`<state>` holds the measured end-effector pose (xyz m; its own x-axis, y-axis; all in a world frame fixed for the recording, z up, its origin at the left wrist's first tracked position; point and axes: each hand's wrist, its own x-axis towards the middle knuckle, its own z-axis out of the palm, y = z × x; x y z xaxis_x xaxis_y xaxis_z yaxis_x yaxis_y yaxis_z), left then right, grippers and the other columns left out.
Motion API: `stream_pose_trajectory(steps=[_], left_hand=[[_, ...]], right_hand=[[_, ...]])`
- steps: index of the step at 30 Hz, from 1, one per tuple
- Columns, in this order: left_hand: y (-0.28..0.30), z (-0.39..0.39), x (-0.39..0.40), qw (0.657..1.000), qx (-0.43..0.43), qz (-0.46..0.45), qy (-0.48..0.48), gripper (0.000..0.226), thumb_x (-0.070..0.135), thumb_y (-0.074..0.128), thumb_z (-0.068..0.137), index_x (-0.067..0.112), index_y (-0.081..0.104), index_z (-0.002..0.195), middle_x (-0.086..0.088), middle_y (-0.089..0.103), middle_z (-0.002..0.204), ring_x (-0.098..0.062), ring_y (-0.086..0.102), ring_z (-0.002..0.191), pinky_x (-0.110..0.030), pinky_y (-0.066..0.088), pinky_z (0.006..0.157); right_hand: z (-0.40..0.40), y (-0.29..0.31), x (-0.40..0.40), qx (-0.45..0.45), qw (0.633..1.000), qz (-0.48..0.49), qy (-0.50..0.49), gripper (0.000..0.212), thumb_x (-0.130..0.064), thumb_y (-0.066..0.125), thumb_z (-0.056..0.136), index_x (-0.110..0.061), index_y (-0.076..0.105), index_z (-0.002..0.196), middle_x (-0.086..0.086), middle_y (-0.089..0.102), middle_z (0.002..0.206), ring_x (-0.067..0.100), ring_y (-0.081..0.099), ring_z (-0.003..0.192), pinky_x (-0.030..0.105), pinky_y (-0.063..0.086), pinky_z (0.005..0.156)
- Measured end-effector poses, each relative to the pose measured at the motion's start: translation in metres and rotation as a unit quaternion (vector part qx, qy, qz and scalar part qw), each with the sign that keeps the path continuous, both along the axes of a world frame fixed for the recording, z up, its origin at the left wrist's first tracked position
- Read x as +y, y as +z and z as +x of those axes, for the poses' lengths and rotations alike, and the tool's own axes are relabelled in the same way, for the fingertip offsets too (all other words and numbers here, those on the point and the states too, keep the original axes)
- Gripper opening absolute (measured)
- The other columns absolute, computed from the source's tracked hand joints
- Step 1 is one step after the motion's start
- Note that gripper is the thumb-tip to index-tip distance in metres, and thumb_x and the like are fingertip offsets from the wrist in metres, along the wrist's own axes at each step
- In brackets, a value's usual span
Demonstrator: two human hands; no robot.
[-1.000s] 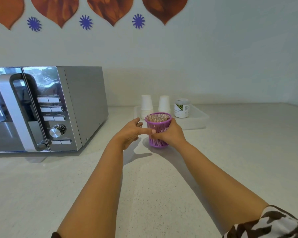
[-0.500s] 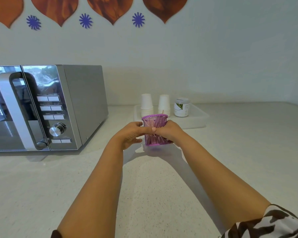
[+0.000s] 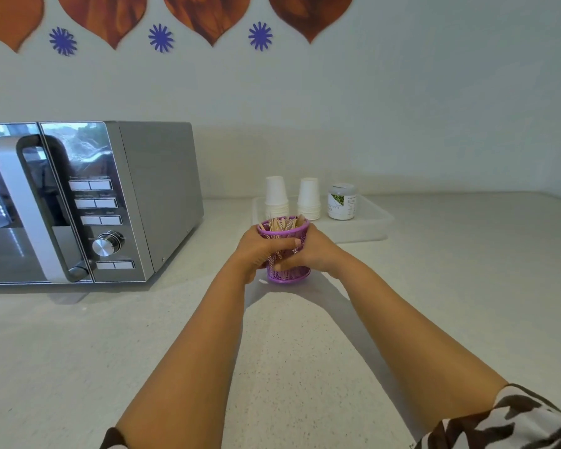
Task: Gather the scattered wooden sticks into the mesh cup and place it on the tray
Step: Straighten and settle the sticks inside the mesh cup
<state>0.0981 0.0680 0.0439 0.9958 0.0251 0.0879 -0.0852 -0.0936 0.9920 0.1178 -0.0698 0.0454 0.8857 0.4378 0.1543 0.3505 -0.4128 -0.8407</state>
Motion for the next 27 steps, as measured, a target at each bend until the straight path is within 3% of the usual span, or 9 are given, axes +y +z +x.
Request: stream_pose_trajectory(steps=[1,3,5,8,11,13,18,23,27], left_hand=[[0.000,0.000,0.000,1.000,-0.014,-0.001,0.006,0.036,0.011,0.083,0.063,0.028,0.065,0.090,0.000,0.070,0.089,-0.016,0.065,0.084,-0.026,0.051,0.062],[0.001,0.000,0.001,0.999,-0.037,0.003,0.007,0.038,0.008,0.082,0.064,0.029,0.062,0.089,0.002,0.068,0.088,-0.014,0.063,0.083,-0.023,0.049,0.060],[0.001,0.001,0.002,0.999,-0.049,0.012,0.004,0.041,0.006,0.082,0.065,0.029,0.061,0.091,0.002,0.067,0.090,-0.014,0.062,0.085,-0.022,0.049,0.061],[0.000,0.001,-0.001,0.998,-0.053,0.030,-0.015,0.048,0.004,0.081,0.065,0.023,0.060,0.103,-0.002,0.066,0.097,-0.021,0.062,0.093,-0.027,0.053,0.070],[-0.003,0.001,-0.002,0.996,-0.063,0.050,-0.047,0.048,0.003,0.082,0.063,0.023,0.061,0.101,-0.004,0.067,0.099,-0.023,0.062,0.095,-0.031,0.053,0.079],[-0.004,0.001,-0.003,0.993,-0.070,0.062,-0.072,0.046,0.002,0.081,0.063,0.027,0.062,0.096,-0.001,0.069,0.097,-0.021,0.063,0.096,-0.031,0.054,0.081],[-0.003,0.002,0.000,0.991,-0.070,0.067,-0.095,0.042,0.003,0.081,0.064,0.038,0.064,0.082,0.017,0.071,0.076,-0.009,0.065,0.085,-0.016,0.053,0.063],[-0.003,0.003,0.002,0.990,-0.068,0.063,-0.103,0.042,0.004,0.080,0.064,0.035,0.064,0.086,0.009,0.070,0.084,-0.015,0.065,0.089,-0.021,0.054,0.068],[-0.005,0.003,0.002,0.991,-0.062,0.053,-0.110,0.044,0.003,0.080,0.065,0.035,0.062,0.090,0.010,0.069,0.086,-0.012,0.064,0.088,-0.018,0.053,0.065]], right_hand=[[0.002,0.003,-0.006,0.019,1.000,-0.002,0.023,0.071,-0.004,0.085,0.061,-0.021,0.050,0.120,0.004,0.062,0.117,0.026,0.058,0.113,0.031,0.052,0.089],[0.005,0.016,-0.020,0.062,0.998,-0.003,0.011,0.074,-0.001,0.074,0.073,-0.017,0.039,0.135,0.007,0.052,0.131,0.026,0.050,0.122,0.028,0.045,0.088],[0.008,0.030,-0.031,0.056,0.998,0.020,-0.029,0.075,-0.003,0.062,0.083,-0.012,0.025,0.147,0.007,0.038,0.147,0.024,0.040,0.133,0.032,0.037,0.097],[0.002,0.043,-0.032,0.004,0.998,0.034,-0.044,0.060,-0.018,0.050,0.094,-0.017,0.026,0.149,0.001,0.028,0.156,0.020,0.028,0.143,0.033,0.026,0.110],[-0.008,0.037,-0.017,-0.098,0.990,-0.100,-0.021,0.056,-0.040,0.031,0.100,-0.023,0.015,0.151,-0.004,0.007,0.161,0.014,0.005,0.149,0.037,0.006,0.119],[-0.011,0.030,-0.009,-0.163,0.968,-0.191,0.006,0.056,-0.044,0.021,0.101,-0.023,0.013,0.152,-0.006,0.001,0.161,0.011,-0.005,0.149,0.042,-0.003,0.120],[-0.008,0.027,-0.009,-0.208,0.957,-0.201,-0.035,0.051,-0.043,0.022,0.101,-0.025,0.025,0.149,-0.004,0.025,0.157,0.012,0.009,0.149,0.046,0.005,0.121],[-0.007,0.027,-0.006,-0.187,0.966,-0.179,-0.004,0.050,-0.042,0.026,0.100,-0.025,0.030,0.147,-0.010,0.020,0.158,0.014,0.023,0.145,0.039,0.017,0.120],[-0.006,0.026,-0.009,-0.200,0.967,-0.152,-0.032,0.046,-0.037,0.030,0.101,-0.022,0.039,0.143,0.001,0.042,0.149,0.021,0.040,0.137,0.034,0.031,0.110]])
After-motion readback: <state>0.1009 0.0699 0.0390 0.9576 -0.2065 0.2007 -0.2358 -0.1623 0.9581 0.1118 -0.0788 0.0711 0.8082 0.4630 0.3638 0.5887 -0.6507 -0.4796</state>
